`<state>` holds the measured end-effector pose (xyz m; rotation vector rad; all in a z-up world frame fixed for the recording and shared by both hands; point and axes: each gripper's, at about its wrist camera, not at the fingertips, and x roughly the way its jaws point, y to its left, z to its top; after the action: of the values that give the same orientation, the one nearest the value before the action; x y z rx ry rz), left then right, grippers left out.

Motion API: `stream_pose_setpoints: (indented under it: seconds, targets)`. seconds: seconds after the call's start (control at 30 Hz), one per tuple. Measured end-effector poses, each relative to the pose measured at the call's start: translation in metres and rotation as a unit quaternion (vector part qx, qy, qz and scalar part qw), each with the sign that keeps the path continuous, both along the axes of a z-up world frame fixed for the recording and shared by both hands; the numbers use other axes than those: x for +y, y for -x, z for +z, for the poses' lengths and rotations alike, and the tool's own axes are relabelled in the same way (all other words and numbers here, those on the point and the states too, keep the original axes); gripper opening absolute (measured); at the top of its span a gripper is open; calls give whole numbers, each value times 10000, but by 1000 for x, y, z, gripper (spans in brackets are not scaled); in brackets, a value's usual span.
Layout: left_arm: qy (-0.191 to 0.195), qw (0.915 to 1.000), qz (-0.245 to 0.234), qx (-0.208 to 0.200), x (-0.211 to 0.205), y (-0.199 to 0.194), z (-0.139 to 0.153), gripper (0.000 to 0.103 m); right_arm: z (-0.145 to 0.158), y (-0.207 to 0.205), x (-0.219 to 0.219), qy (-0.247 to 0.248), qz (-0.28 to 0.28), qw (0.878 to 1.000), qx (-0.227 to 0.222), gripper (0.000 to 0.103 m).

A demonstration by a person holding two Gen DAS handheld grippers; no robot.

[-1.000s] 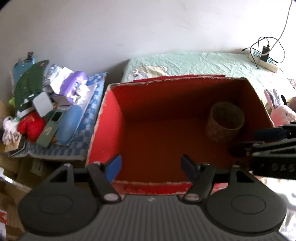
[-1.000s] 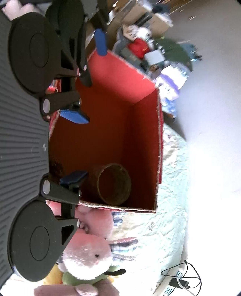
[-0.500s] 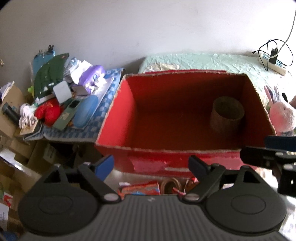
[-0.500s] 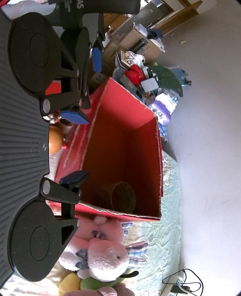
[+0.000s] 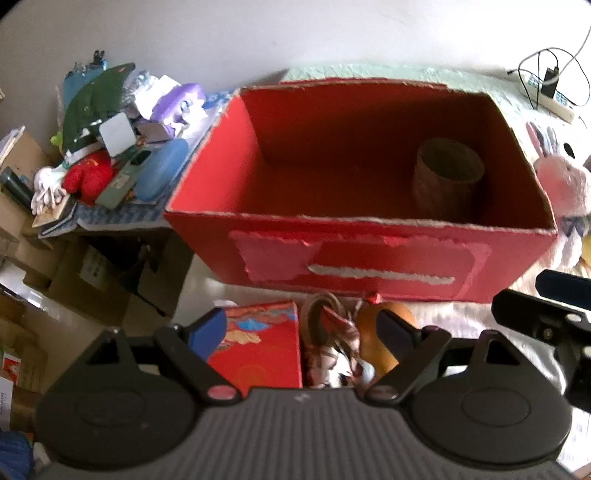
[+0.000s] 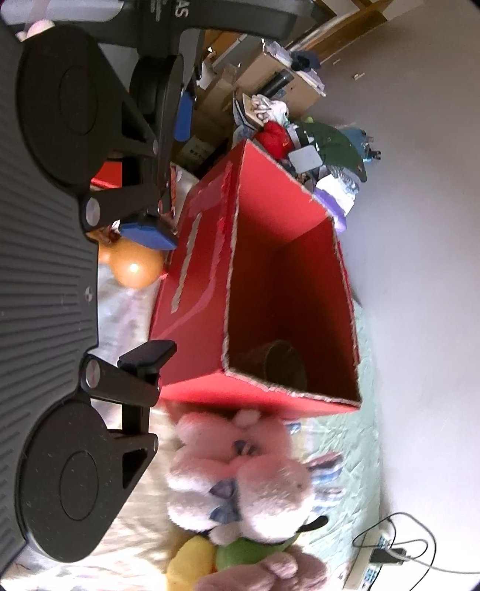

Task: Organize objects
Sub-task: 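Withdraw the right gripper from the box toward the wooden gourd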

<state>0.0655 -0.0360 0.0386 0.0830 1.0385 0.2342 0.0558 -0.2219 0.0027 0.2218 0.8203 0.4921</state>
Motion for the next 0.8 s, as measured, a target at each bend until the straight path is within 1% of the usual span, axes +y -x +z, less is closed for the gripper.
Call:
stream_pose_setpoints:
  seconds: [0.07,0.2,0.4,0.47,0.6,0.73,0.8]
  targets:
    - [-17,10000,-44,33,-4,1,-2,89,-4,1,-1,32,-34,10000,20,55]
    - [21,9999,-95,119,-8,0,-8,89,-12,5,-2,59,-80,9999,46,54]
    - [86,9994,-112,321,-9,0,-21,89,-25,5,-3,4,-154,9996,249,53]
    - [129,9991,-129,394,-9,-1,-25,89,-29,4,-4,-34,-151,9992,361,48]
    - [219,9986,-276,394,-11,5,-30,88,-37,4,-7,-164,-119,9983,548,44]
    - [341,9975,-545,294,-10,19,-34,87,-46,4,-13,-411,-115,9964,738,30]
    - [498,9962,-653,289,-7,24,-37,85,-52,5,-14,-549,-72,9948,851,28]
